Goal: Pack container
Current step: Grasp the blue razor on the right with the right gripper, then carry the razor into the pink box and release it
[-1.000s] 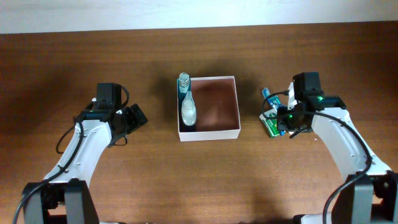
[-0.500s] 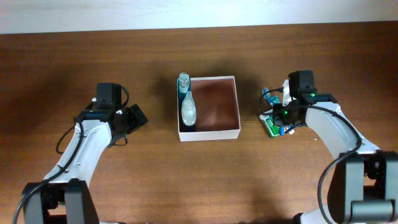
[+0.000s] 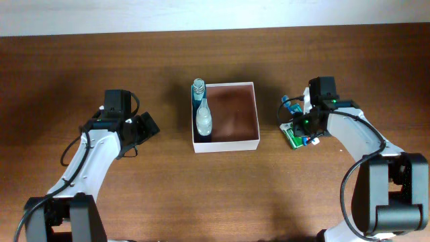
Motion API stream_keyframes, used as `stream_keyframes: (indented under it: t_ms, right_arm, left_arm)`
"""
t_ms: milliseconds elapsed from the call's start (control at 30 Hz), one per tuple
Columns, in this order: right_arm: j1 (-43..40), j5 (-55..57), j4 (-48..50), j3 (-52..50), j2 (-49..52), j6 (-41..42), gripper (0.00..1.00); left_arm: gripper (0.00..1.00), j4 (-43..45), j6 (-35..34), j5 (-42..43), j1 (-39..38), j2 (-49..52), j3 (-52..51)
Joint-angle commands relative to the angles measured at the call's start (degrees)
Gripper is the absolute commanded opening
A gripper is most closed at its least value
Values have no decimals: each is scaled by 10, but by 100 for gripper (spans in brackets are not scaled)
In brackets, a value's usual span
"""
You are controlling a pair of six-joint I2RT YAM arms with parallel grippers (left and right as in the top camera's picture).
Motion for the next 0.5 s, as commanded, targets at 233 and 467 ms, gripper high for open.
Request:
stream_keyframes:
  t_ms: [233, 467]
  right_arm:
    - [3, -36, -164, 140, -79, 2, 4]
    - [68, -98, -194, 191, -175, 17, 4]
  left_arm:
    - [100, 0, 3, -4, 1, 2, -2]
    - [100, 0, 3, -4, 1, 2, -2]
